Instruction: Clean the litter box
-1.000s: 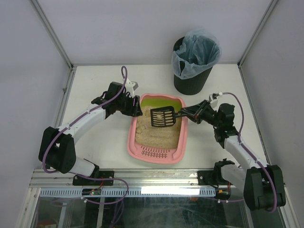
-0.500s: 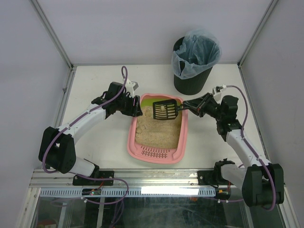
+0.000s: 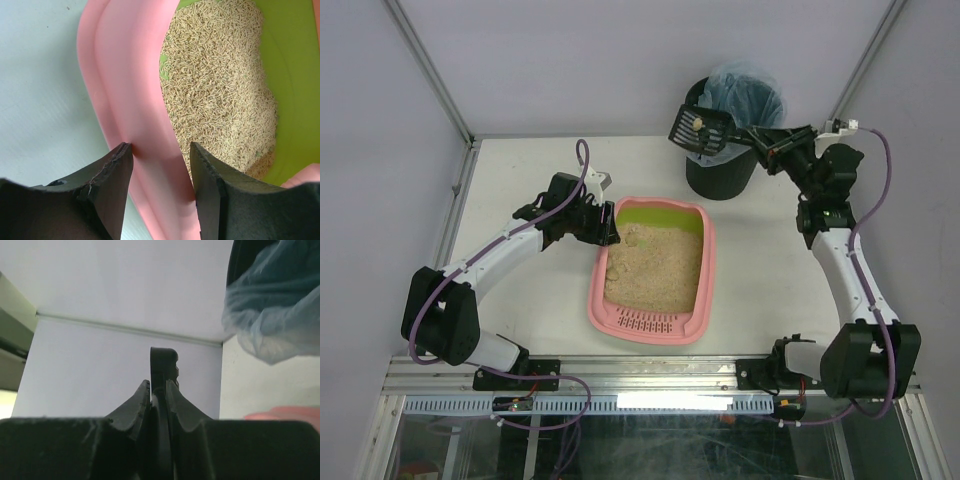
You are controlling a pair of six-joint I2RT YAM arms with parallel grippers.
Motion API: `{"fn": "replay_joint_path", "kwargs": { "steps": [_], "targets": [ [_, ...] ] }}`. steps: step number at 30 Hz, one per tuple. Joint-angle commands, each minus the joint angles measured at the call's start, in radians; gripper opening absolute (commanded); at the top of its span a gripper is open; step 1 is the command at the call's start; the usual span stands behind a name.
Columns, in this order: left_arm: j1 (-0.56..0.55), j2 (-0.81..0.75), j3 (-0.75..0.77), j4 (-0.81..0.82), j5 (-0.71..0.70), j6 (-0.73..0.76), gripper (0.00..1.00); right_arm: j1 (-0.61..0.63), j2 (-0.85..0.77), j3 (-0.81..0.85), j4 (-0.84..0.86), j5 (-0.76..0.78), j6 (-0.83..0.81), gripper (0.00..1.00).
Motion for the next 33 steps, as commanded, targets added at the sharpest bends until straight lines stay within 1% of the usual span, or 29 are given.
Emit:
{"fn": "replay_joint_path", "kwargs": {
  "steps": [1, 4, 6, 10, 12, 13, 18, 21, 24, 27, 30, 33],
  "targets": [
    [0.000, -0.011, 0.019, 0.004, -0.054, 0.039, 0.50, -0.034, 0.011, 0.085, -0.009, 0.250, -0.021, 0.00],
    [0.000, -0.011, 0.020, 0.004, -0.051, 0.039, 0.50, -0.037, 0.006, 0.122, -0.036, 0.447, -0.162, 0.00],
    [-0.001, -0.011, 0.019, 0.004, -0.050, 0.039, 0.49, -0.037, 0.011, 0.148, -0.035, 0.541, -0.283, 0.00],
    [0.000, -0.011, 0.020, 0.004, -0.051, 0.040, 0.49, -0.037, 0.052, 0.230, -0.036, 0.637, -0.586, 0.00],
    [0.000, -0.010, 0.021, 0.004, -0.049, 0.040, 0.50, -0.037, 0.071, 0.253, -0.025, 0.648, -0.738, 0.00],
    [0.000, -0.010, 0.022, 0.004, -0.049, 0.040, 0.49, -0.036, 0.077, 0.255, -0.011, 0.645, -0.787, 0.00],
    [-0.001, -0.001, 0.022, 0.004, -0.042, 0.038, 0.50, -0.025, 0.091, 0.241, 0.063, 0.617, -0.960, 0.00],
    [0.000, 0.000, 0.022, 0.004, -0.041, 0.038, 0.50, 0.004, 0.112, 0.259, 0.094, 0.609, -1.111, 0.00],
    [0.000, 0.001, 0.021, 0.004, -0.042, 0.038, 0.50, 0.054, 0.145, 0.288, 0.119, 0.573, -1.323, 0.00],
    [-0.001, 0.002, 0.021, 0.003, -0.042, 0.038, 0.50, 0.108, 0.162, 0.283, 0.153, 0.550, -1.501, 0.00],
    [0.000, 0.003, 0.021, 0.001, -0.047, 0.039, 0.50, 0.167, 0.152, 0.241, 0.218, 0.560, -1.631, 0.00],
    [-0.001, 0.002, 0.021, 0.000, -0.051, 0.042, 0.49, 0.219, 0.131, 0.194, 0.310, 0.604, -1.723, 0.00]
  ]
}}
